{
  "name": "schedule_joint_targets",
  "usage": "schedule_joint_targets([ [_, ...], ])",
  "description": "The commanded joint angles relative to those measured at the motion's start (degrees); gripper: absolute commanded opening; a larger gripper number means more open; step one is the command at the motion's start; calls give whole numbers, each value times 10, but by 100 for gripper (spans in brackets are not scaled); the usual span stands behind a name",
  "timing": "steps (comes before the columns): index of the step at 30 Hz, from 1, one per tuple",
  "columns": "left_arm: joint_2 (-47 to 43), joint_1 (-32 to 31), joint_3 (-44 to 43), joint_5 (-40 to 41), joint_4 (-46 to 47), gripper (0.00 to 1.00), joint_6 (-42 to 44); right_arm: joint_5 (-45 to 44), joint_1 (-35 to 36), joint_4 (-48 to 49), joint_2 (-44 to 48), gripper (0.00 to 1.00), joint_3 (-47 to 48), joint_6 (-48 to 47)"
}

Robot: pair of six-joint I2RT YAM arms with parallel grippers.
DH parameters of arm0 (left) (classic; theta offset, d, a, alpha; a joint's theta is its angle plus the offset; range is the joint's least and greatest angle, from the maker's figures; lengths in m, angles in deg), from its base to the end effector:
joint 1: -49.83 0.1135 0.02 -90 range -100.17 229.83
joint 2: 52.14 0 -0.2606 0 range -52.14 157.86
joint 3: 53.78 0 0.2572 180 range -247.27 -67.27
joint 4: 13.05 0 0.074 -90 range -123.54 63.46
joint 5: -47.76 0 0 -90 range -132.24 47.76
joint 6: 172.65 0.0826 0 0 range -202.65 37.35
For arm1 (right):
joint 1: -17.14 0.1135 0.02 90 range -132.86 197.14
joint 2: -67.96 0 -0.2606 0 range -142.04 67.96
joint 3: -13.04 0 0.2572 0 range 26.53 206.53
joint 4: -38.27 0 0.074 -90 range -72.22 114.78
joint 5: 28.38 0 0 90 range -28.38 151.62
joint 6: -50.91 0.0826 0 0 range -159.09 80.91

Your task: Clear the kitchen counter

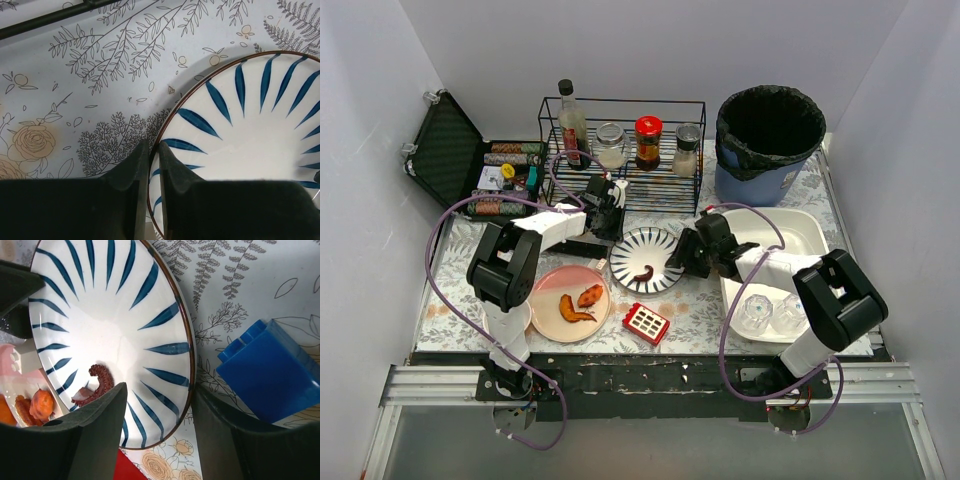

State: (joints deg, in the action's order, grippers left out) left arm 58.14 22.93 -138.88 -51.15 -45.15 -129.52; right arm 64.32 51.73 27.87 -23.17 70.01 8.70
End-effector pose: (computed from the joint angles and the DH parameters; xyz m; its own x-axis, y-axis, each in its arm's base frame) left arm 0.3752 -0.2047 0.1176 -0.8936 -0.3551 -0.2744 -0.1909 0.8542 -0.4836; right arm 0.2855 0.2016 0.1198 -0.8286 0.3274 -0.4542 0.0283 0.8347 0.5500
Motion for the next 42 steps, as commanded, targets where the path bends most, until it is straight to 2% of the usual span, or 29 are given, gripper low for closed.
schedule_joint_targets([
  [1, 49, -13, 37, -11, -25, 0, -1, 47, 8, 94, 14, 61, -40, 12],
  [11, 35, -14, 59, -52, -5, 0, -7, 85, 8, 191, 26, 56, -72, 23],
  [26, -12, -17, 96, -65, 14, 0, -31, 74, 8, 198, 36, 38, -68, 39],
  [32, -38, -17, 97, -69, 16, 0, -45, 85, 7, 228, 32, 21, -78, 56],
  [36, -47, -17, 88, -67, 8, 0, -49, 105, -3, 258, 26, 3, -89, 75],
  [42, -61, -17, 73, -60, -8, 0, -49, 133, -22, 327, 39, 1, -121, 110],
])
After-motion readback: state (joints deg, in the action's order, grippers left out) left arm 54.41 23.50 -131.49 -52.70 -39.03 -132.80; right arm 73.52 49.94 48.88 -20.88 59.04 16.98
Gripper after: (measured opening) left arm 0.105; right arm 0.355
